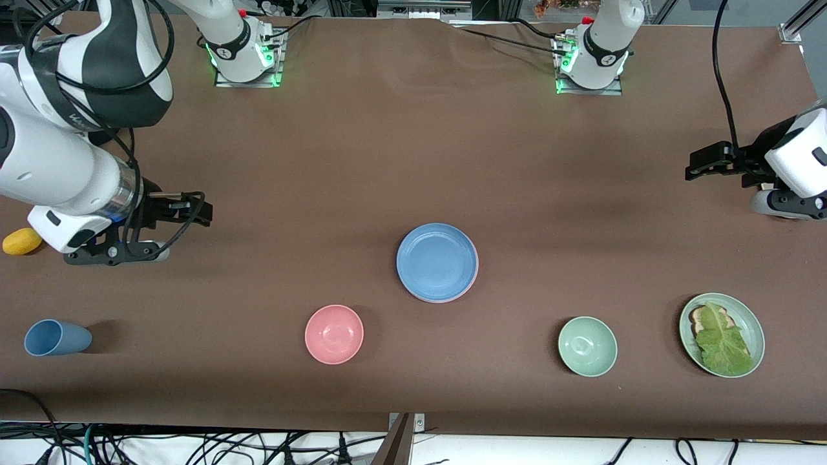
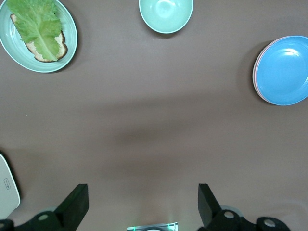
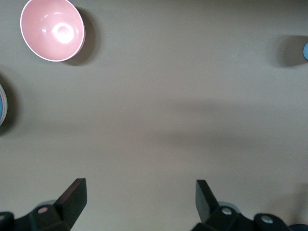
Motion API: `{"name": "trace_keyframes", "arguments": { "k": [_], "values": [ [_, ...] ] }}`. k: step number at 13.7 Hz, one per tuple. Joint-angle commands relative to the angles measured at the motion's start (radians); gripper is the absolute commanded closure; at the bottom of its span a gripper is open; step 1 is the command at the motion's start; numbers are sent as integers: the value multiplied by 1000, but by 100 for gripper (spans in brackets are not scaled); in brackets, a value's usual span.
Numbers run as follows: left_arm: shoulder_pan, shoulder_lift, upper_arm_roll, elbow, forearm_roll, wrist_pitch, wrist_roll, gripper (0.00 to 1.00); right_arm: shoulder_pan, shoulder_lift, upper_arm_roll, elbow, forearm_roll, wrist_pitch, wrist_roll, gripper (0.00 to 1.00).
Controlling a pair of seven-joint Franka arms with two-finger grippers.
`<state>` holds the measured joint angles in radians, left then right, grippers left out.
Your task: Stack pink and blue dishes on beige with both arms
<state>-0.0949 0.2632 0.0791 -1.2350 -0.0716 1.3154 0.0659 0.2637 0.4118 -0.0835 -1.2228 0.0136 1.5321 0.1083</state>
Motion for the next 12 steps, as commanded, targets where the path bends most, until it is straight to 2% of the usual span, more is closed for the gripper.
{"name": "trace_keyframes", "arguments": {
  "k": [1, 8, 12],
  "values": [
    [0, 1, 1, 0, 19, 5, 18, 0, -15, -51, -1, -6, 8, -32, -39, 0],
    [0, 1, 1, 0, 19, 5, 20, 0, -73, -296, -1, -190, 9, -27, -114, 0],
    [0, 1, 1, -1, 19, 5, 18, 0, -89, -331, 5, -212, 6, -53, -116, 0]
  ]
}}
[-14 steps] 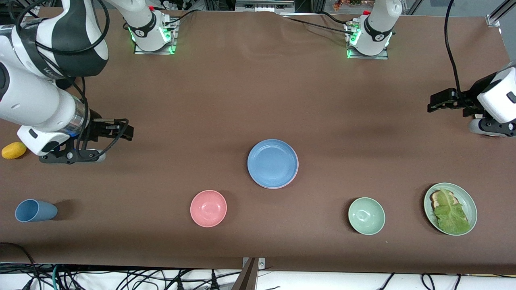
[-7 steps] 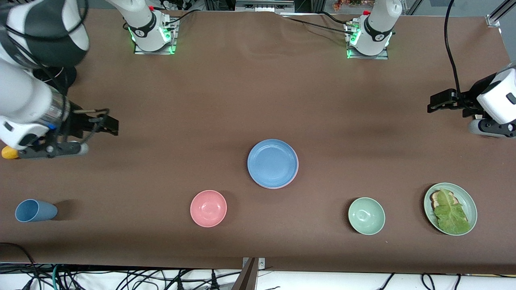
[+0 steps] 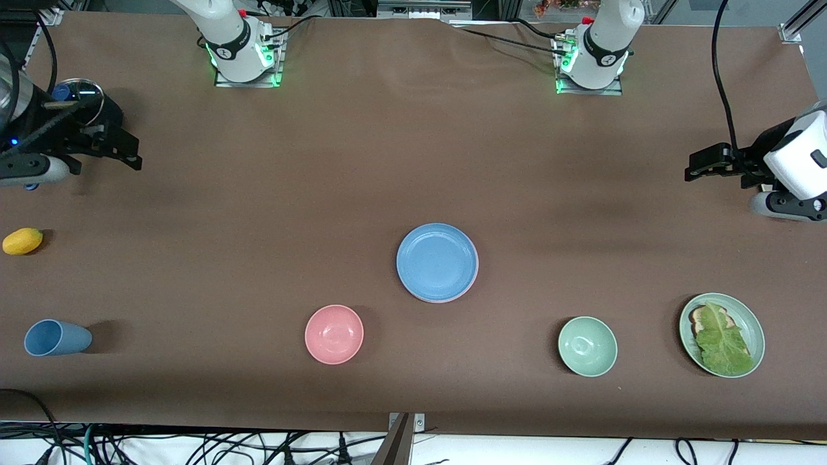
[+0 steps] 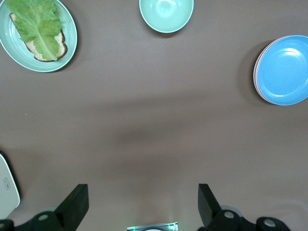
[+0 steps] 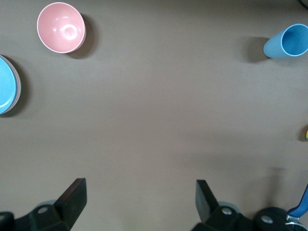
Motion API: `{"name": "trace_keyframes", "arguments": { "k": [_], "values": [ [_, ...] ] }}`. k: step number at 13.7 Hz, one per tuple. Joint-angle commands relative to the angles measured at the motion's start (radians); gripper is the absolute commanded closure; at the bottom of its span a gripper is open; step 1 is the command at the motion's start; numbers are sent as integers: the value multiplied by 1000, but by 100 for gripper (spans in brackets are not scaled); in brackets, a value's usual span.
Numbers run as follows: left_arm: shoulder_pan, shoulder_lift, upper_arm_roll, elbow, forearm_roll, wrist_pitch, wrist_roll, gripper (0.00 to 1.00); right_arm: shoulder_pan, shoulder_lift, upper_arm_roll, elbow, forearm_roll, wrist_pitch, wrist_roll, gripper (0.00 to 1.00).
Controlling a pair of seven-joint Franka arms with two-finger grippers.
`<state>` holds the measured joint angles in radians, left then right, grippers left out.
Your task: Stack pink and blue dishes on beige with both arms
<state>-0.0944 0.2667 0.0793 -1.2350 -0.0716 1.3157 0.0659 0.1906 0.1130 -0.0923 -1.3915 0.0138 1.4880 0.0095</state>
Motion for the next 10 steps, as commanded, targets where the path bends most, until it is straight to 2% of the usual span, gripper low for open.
{"name": "trace_keyframes", "arguments": {
  "k": [1, 10],
  "values": [
    [-1, -3, 1, -1, 19, 7, 18, 0, -16, -32, 13, -37, 8, -29, -23, 0],
    [-1, -3, 1, 0, 19, 7, 18, 0, -11, -29, 14, -37, 12, -60, -26, 0]
  ]
}}
